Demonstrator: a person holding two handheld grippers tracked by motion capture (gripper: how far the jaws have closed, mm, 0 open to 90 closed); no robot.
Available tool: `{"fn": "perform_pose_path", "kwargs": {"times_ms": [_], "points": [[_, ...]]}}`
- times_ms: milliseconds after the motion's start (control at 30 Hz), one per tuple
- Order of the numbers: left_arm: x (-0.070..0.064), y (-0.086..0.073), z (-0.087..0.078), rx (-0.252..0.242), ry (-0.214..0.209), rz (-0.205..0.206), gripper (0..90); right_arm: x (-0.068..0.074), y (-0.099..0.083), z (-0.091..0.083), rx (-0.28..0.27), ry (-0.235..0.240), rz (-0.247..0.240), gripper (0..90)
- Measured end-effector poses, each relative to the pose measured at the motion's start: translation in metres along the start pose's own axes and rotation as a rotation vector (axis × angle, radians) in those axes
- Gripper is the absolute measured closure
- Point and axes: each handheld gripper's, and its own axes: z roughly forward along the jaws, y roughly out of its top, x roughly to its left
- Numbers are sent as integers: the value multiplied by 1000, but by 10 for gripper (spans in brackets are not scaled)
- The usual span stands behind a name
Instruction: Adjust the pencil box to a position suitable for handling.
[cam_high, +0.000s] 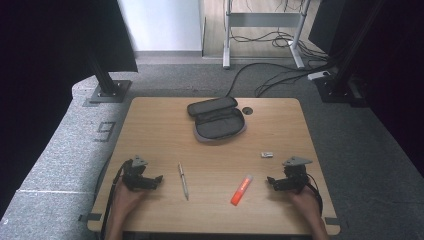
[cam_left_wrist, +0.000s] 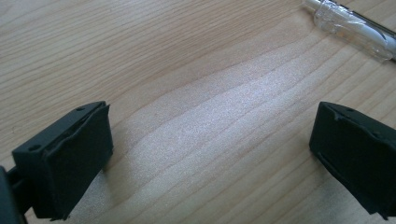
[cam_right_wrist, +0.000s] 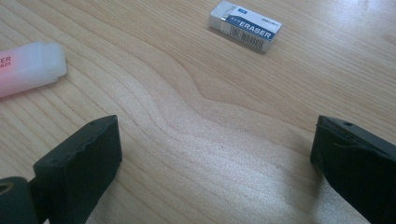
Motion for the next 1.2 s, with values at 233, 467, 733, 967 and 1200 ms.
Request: {"fn": "perform_pose_path", "kwargs": {"times_ms": [233, 467, 733, 967, 1200], "points": [[1, 3, 3, -1, 5, -7, 0, 0, 0, 0, 0, 2, -2, 17], [1, 5, 4, -2, -8, 7, 0, 0, 0, 0, 0, 2, -2, 17], [1, 6, 5, -1, -2, 3, 0, 0, 0, 0, 0, 3, -2, 17], [-1, 11, 5, 16, 4, 39, 2, 0, 0, 0, 0, 2, -2, 17], [1, 20, -3, -25, -41, 27, 6, 0, 0, 0, 0, 2, -2, 17]]}}
